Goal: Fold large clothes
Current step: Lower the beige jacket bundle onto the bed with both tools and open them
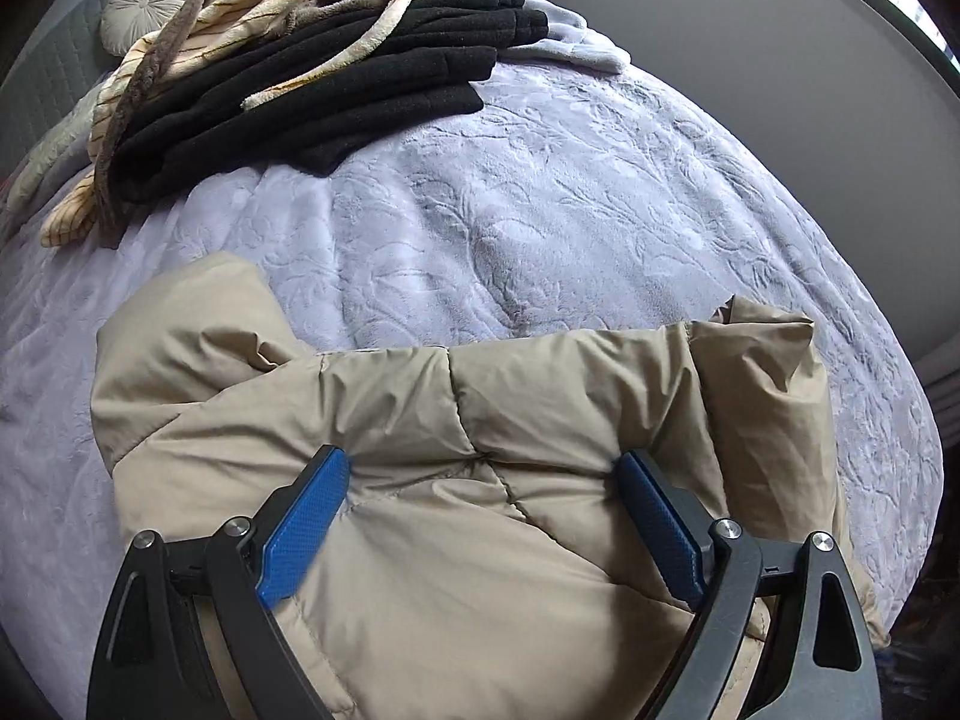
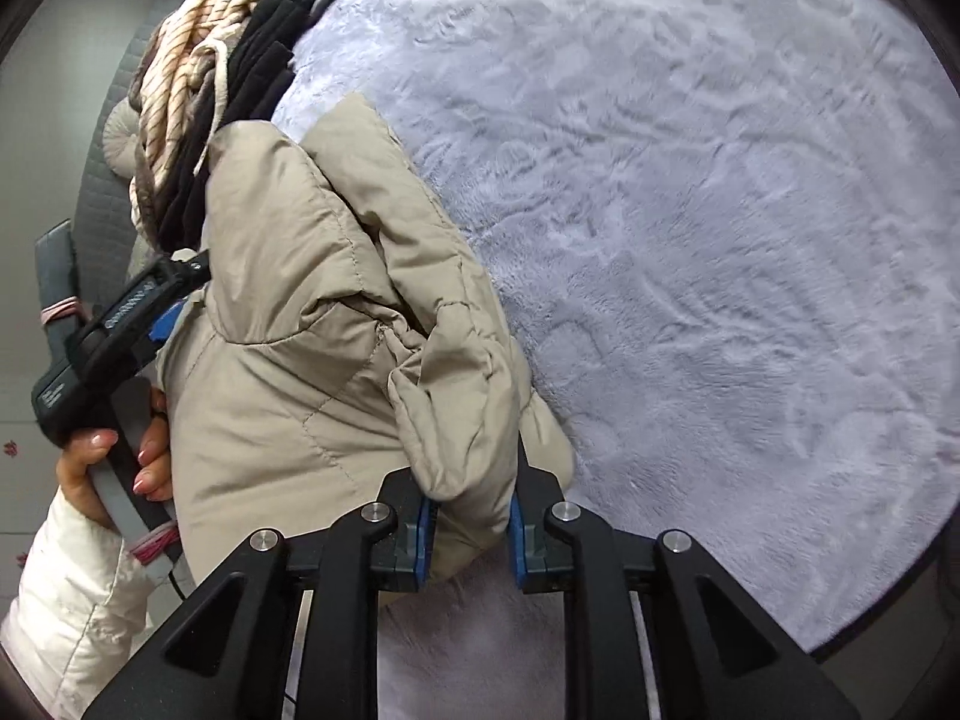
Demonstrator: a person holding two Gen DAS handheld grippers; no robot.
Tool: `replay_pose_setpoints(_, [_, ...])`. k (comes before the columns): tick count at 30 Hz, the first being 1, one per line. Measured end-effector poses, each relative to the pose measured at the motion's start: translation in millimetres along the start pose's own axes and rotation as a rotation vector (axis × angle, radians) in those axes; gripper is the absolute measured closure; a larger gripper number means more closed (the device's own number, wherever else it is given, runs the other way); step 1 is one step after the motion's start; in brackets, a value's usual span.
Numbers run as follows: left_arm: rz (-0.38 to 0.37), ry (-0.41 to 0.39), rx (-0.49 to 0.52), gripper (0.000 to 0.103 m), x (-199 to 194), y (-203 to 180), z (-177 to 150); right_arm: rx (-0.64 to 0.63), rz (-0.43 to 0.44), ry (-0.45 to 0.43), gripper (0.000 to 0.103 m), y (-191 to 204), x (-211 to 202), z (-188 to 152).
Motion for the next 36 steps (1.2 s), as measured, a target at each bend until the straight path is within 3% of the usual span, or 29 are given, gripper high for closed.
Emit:
replay_pose_setpoints(4, [0.001,0.0,-0.003,0.011,-1,3,0,-0.078,-0.033,-0.12,0.083,13,-38,9])
replay_pose_setpoints(7, [0.007,0.003,-0.003,0.011,-2,3,0,-0.153,0.009,-0.155,0.083,34,-51,18])
replay_pose_setpoints(12, [0.022,0.013,-0.031,0.011,-12,8,2,-0.293,-0.021,-0.038,0.083,68,-14,19])
replay_pose_setpoints(16, [0.008,0.002,-0.081,0.011,-43,25,-4,-0.315,-0.098,0.086,0.084,58,33,8])
replay_pose_setpoints(25, [-0.011,0.019,-0.227,0.011,-100,79,-68,-0.315,-0.094,0.142,0.084,50,60,13])
replay_pose_setpoints(31, [-0.012,0.067,-0.315,0.011,-113,97,-112,-0.31,-0.099,0.16,0.084,49,72,17])
replay_pose_setpoints(36, [-0.032,0.072,-0.342,0.011,-127,100,-126,-0.3,-0.106,0.151,0.084,56,74,20])
Point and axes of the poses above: each gripper's, at about its wrist camera, not at the fingertips, and x roughly the way its jaws point, y to its left, z to its top, the point moved 1 cm from there along x, roughly the way its jaws point, and after that the axes turned 1 degree about x, right-handed, at the moved point
